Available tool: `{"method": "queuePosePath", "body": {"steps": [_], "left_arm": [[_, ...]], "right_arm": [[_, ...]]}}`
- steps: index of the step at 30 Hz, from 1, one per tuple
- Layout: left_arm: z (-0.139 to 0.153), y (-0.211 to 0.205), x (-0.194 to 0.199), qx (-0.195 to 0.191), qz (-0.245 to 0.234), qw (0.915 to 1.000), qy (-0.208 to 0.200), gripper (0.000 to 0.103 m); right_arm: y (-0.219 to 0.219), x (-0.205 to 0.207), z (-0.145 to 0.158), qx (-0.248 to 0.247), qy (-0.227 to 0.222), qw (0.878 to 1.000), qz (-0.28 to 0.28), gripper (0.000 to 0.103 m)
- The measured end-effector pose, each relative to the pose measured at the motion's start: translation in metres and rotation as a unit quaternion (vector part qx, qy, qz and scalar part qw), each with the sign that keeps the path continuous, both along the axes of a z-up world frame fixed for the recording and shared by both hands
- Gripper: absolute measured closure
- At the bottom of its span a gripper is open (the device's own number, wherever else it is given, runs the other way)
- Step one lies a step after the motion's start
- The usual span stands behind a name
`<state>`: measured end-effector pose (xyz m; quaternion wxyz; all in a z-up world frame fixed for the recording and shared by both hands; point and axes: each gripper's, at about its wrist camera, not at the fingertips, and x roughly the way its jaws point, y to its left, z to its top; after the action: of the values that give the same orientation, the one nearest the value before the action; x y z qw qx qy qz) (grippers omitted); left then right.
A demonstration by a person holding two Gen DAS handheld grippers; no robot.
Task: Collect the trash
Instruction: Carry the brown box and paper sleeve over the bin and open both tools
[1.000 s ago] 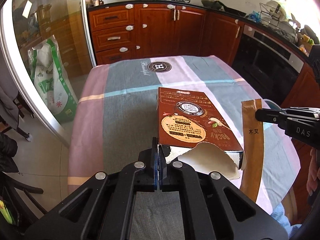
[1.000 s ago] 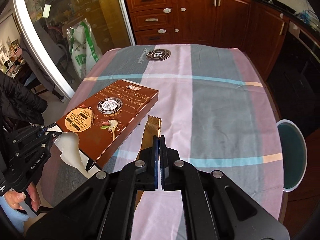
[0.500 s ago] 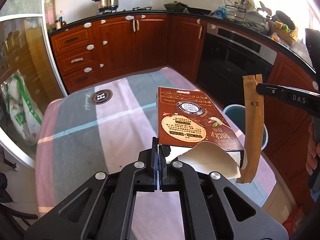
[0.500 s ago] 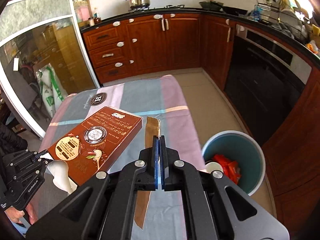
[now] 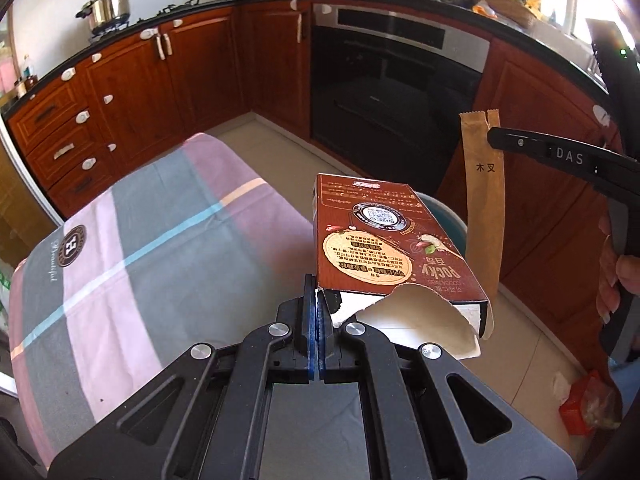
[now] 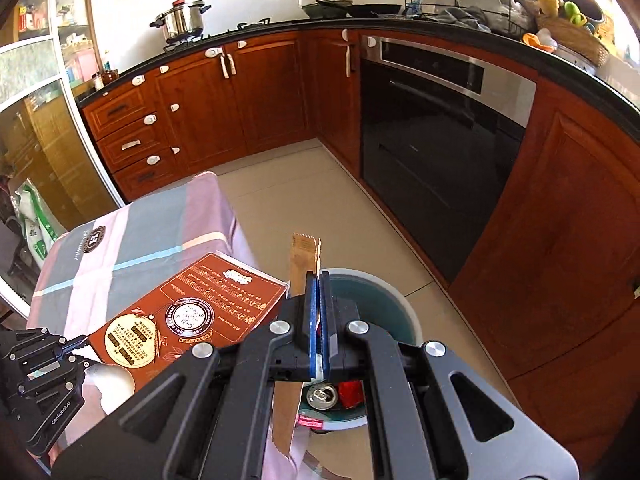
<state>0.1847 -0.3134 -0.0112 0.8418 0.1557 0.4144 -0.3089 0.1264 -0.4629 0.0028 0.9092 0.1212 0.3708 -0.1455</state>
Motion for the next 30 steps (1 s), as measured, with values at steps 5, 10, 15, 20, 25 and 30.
{"method": "queuePosePath", "body": {"steps": [5, 10, 15, 20, 25, 30], "left_arm": [[-0.027, -0.048, 0.01, 0.018, -0.028, 0.9991, 0.027, 0.102], [-0.056, -0.087, 0.019, 0.042, -0.047, 0.9969, 0.048, 0.102], [-0.077, -0.107, 0.031, 0.061, -0.055, 0.9949, 0.058, 0.102], [-0.091, -0.117, 0.048, 0.071, -0.053, 0.9936, 0.07, 0.102], [-0.094, -0.12, 0.054, 0.072, -0.058, 0.9927, 0.078, 0.096], [-0.091, -0.113, 0.053, 0.068, -0.053, 0.9934, 0.075, 0.068]], "right_arm": [[-0.031, 0.008, -0.027, -0.004, 0.021, 1.0, -0.009, 0.101], [-0.052, 0.022, -0.053, -0.005, 0.046, 0.999, -0.013, 0.101], [-0.063, 0.034, -0.076, -0.006, 0.07, 0.997, -0.012, 0.101], [-0.067, 0.045, -0.09, -0.004, 0.082, 0.997, -0.011, 0.101], [-0.065, 0.059, -0.1, 0.01, 0.098, 0.995, 0.001, 0.089], [-0.053, 0.06, -0.103, 0.005, 0.101, 0.995, 0.012, 0.037]]}}
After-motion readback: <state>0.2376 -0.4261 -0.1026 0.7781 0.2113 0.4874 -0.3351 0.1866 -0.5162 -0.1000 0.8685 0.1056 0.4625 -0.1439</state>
